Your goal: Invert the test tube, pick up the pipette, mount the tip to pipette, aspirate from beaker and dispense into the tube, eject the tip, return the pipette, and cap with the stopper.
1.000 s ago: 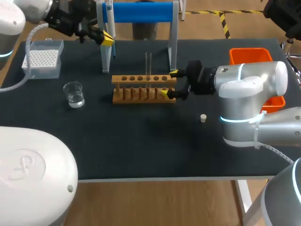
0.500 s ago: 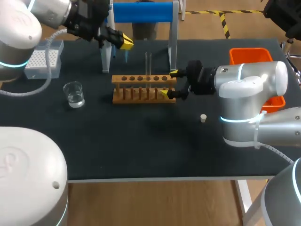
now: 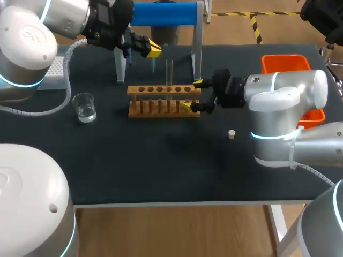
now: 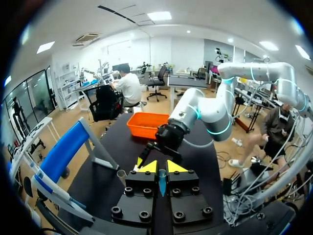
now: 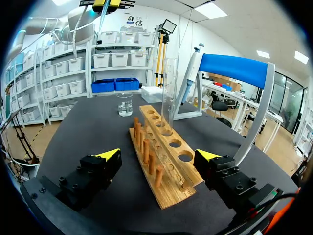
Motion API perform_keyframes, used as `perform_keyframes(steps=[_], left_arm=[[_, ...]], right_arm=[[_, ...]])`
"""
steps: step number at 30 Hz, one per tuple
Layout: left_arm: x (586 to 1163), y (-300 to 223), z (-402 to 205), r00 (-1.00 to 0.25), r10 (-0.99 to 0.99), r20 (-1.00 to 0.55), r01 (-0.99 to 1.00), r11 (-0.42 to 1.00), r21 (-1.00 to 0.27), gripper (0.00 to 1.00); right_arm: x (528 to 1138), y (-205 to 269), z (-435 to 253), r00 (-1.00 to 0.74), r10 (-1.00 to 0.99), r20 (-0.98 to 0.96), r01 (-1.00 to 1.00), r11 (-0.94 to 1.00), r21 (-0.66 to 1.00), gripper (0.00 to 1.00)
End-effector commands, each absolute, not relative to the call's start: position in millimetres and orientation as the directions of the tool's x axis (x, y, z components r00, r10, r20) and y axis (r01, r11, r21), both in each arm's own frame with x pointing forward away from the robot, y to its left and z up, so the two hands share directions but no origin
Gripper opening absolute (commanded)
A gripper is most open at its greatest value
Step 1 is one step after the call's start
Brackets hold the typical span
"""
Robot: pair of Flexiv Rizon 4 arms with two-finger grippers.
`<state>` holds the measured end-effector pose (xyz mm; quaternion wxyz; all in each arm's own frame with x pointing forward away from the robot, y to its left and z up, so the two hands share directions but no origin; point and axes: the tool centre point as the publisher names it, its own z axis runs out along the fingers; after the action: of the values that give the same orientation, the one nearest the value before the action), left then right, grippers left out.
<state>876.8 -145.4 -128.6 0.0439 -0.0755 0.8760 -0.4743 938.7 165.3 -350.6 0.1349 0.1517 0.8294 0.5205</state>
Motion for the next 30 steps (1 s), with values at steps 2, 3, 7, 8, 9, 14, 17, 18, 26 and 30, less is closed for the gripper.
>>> perform_keyframes(steps=[2,3,7,8,9,14,17,18,26,30], left_arm=[[878.2,-148.6,-131.6,-0.985,-0.173,-0.004,-0.090,0.536,-0.840,0.00],[878.3,-148.7,-131.6,-0.985,-0.171,-0.003,-0.090,0.535,-0.840,0.00],[879.4,-148.4,-131.9,-0.987,-0.159,0.003,-0.089,0.537,-0.839,0.00],[879.6,-148.0,-132.1,-0.988,-0.157,0.005,-0.090,0.539,-0.838,0.00],[879.7,-147.1,-132.4,-0.988,-0.156,0.006,-0.091,0.539,-0.837,0.00],[879.0,-143.3,-133.0,-0.990,-0.142,0.018,-0.093,0.541,-0.836,0.00],[878.7,-142.4,-133.0,-0.991,-0.135,0.021,-0.092,0.541,-0.836,0.00],[878.7,-142.4,-133.0,-0.991,-0.135,0.021,-0.092,0.541,-0.836,0.00],[878.7,-142.4,-133.0,-0.991,-0.135,0.021,-0.092,0.541,-0.836,0.00],[878.7,-142.4,-133.0,-0.991,-0.135,0.021,-0.092,0.541,-0.836,0.00]], right_arm=[[937.5,165.5,-351.3,-0.916,0.396,-0.069,0.110,0.411,0.905,1.00],[937.5,165.5,-351.3,-0.916,0.396,-0.069,0.110,0.411,0.905,1.00],[937.5,165.5,-351.3,-0.916,0.396,-0.069,0.110,0.411,0.905,1.00],[937.5,165.5,-351.3,-0.916,0.396,-0.069,0.110,0.411,0.905,1.00],[937.5,165.5,-351.3,-0.916,0.396,-0.069,0.110,0.411,0.905,1.00],[937.5,165.5,-351.3,-0.916,0.396,-0.069,0.110,0.411,0.905,1.00],[937.5,165.5,-351.3,-0.916,0.396,-0.069,0.110,0.411,0.905,1.00],[937.5,165.5,-351.3,-0.916,0.396,-0.069,0.110,0.411,0.905,1.00],[937.5,165.5,-351.3,-0.916,0.396,-0.069,0.110,0.411,0.905,1.00],[937.5,165.5,-351.3,-0.916,0.396,-0.069,0.110,0.411,0.905,1.00]])
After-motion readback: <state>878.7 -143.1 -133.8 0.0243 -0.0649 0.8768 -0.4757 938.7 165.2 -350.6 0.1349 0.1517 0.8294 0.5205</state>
